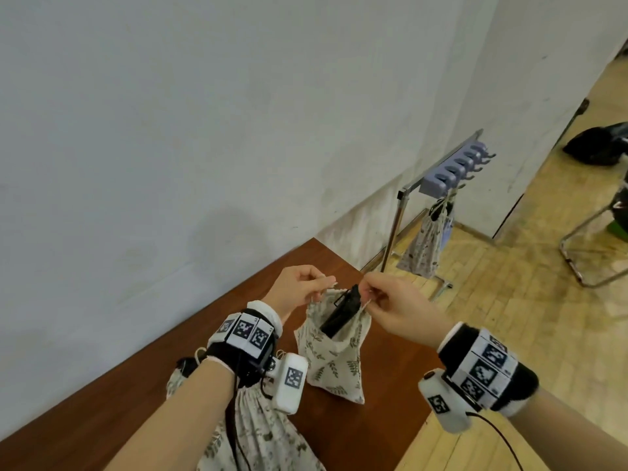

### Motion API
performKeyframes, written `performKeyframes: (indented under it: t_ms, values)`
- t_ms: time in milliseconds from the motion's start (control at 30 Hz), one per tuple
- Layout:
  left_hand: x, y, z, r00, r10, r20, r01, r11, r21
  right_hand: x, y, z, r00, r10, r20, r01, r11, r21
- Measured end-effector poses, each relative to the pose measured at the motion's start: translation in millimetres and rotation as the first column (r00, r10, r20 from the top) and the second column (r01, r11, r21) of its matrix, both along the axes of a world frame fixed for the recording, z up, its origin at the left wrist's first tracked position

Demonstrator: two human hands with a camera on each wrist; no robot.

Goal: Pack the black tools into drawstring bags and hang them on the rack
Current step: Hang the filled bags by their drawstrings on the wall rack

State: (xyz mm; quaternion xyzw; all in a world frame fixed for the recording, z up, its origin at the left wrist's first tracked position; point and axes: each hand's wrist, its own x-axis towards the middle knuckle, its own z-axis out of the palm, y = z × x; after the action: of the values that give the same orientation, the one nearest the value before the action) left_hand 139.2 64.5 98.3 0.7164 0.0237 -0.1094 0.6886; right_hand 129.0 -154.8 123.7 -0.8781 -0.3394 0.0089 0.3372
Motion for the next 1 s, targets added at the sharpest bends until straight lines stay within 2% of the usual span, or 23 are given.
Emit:
performKeyframes:
  t_ms: [67, 167, 267, 333, 367, 433, 500, 567, 700, 867, 1000]
  values:
    - [1.0, -5.3, -1.9, 0.996, 0.072, 0.051, -0.080, 0.980, 0.182, 1.1, 2.7, -2.5, 1.000, 0.009, -0.029, -0.008, 0.999, 0.037]
    - [4.8, -16.4, -2.5, 0.980, 0.183, 0.080, -0.200, 0.885, 0.420, 5.0, 4.9, -2.2, 1.000, 0.017, -0.019, -0.016, 0.999, 0.034]
    - [6.7, -25.5, -1.2, 0.966, 0.230, 0.116, -0.256, 0.808, 0.530, 7.7, 7.1, 0.5, 0.999, -0.004, 0.037, 0.005, 1.000, -0.016]
    - [3.0, -28.1, 1.8, 0.956, 0.157, 0.248, -0.271, 0.794, 0.544, 8.0, 8.5, 1.3, 0.998, -0.046, 0.045, 0.045, 0.999, 0.026]
    - [0.6, -28.6, 4.6, 0.946, 0.060, 0.318, -0.236, 0.801, 0.550, 8.5, 9.5, 0.6, 0.997, -0.068, 0.025, 0.066, 0.995, 0.071]
    - [-1.2, -28.9, 8.6, 0.914, -0.196, 0.355, -0.051, 0.814, 0.579, 10.1, 11.7, -2.1, 0.992, -0.109, -0.069, 0.120, 0.974, 0.192]
    - [-2.2, -27.7, 6.4, 0.905, -0.345, 0.249, 0.169, 0.829, 0.532, 12.4, 13.7, -3.1, 0.971, -0.129, -0.201, 0.186, 0.936, 0.298]
    - [-2.9, -26.5, 1.7, 0.916, -0.372, 0.149, 0.274, 0.853, 0.445, 14.8, 15.9, -3.3, 0.949, -0.136, -0.283, 0.234, 0.908, 0.348]
    - [-3.5, -26.4, -9.1, 0.929, -0.341, 0.142, 0.258, 0.873, 0.415, 15.1, 20.7, -0.5, 0.918, -0.084, -0.388, 0.270, 0.848, 0.456]
    - [1.3, -17.8, -10.0, 0.974, -0.202, 0.104, 0.164, 0.942, 0.292, 11.8, 19.3, 8.8, 0.897, -0.032, -0.440, 0.333, 0.704, 0.628]
    - [-0.5, -8.7, -16.2, 0.975, -0.158, 0.156, 0.117, 0.963, 0.245, 1.2, 20.4, 20.5, 0.920, 0.001, -0.392, 0.279, 0.700, 0.658]
